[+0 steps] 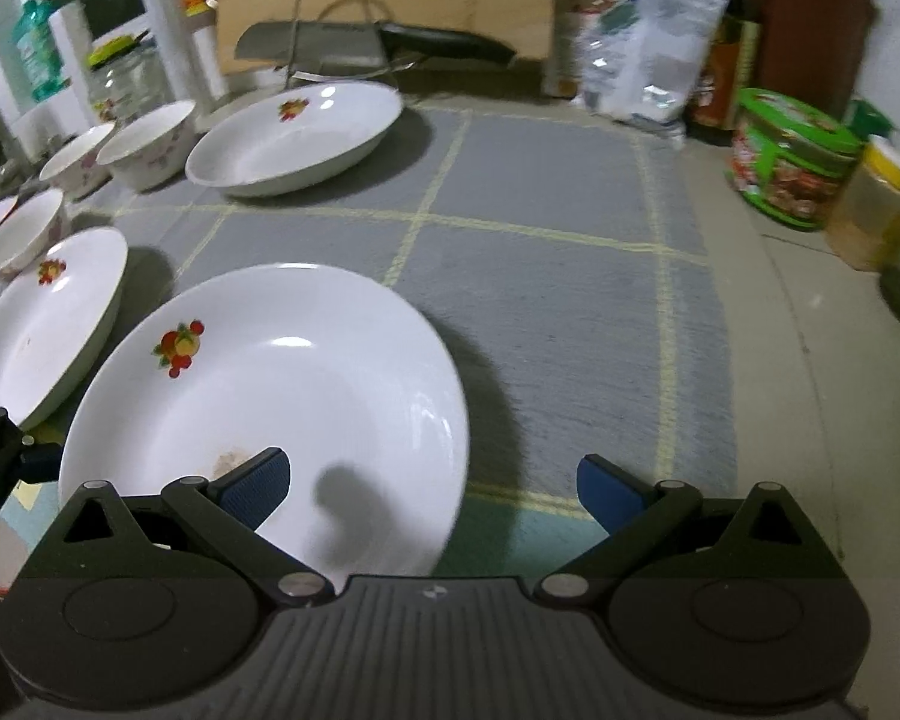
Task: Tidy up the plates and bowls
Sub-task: 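Reach the right tool to the rim of the stained white plate and grasp, then lift the stained white plate off the mat with the right tool, then carry the held plate with the right tool toward the other flat plates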
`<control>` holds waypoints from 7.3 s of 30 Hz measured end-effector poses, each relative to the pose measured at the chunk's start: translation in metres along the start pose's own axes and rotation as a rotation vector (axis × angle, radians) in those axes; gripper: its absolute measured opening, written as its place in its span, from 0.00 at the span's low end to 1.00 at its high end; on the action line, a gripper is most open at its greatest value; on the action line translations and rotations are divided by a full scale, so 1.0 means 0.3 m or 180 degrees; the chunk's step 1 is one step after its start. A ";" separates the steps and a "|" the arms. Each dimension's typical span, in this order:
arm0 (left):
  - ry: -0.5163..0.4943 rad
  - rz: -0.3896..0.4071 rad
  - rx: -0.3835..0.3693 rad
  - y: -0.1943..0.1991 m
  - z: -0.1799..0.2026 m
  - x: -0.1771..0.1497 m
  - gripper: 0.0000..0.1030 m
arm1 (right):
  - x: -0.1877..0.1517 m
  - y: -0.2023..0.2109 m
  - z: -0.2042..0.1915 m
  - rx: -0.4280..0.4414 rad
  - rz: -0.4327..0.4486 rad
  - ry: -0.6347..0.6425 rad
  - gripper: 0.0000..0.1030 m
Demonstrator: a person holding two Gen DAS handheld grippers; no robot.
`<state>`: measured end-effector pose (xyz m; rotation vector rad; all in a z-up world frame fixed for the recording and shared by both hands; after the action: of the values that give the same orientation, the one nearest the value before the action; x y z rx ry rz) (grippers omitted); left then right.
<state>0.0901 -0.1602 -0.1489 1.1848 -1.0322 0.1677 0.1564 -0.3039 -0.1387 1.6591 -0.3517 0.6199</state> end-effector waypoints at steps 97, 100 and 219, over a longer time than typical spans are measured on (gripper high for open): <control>-0.0423 0.0238 -0.0261 -0.193 0.027 0.250 1.00 | 0.302 -0.064 0.193 0.1477 -0.0156 0.0763 0.89; -0.0456 0.0238 -0.0252 -0.233 0.029 0.278 1.00 | 0.321 -0.081 0.229 0.1446 -0.0142 0.0769 0.89; -0.0377 0.0234 -0.0391 0.147 -0.749 -0.216 0.99 | 0.251 -0.278 -0.737 0.1608 -0.0093 0.0642 1.00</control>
<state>0.1560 0.0678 -0.1668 1.0558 -1.1746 0.0910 0.2193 -0.0642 -0.1434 2.0522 -0.0197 0.8975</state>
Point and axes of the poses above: each gripper's, at about its wrist camera, not at the fingertips, and y roughly against the way its jaws point, z to its right, x to its top, the point moved 8 cm from there along -y, roughly the way its jaws point, and after that the axes turned 2 degrees about z, right-handed, at the moved point
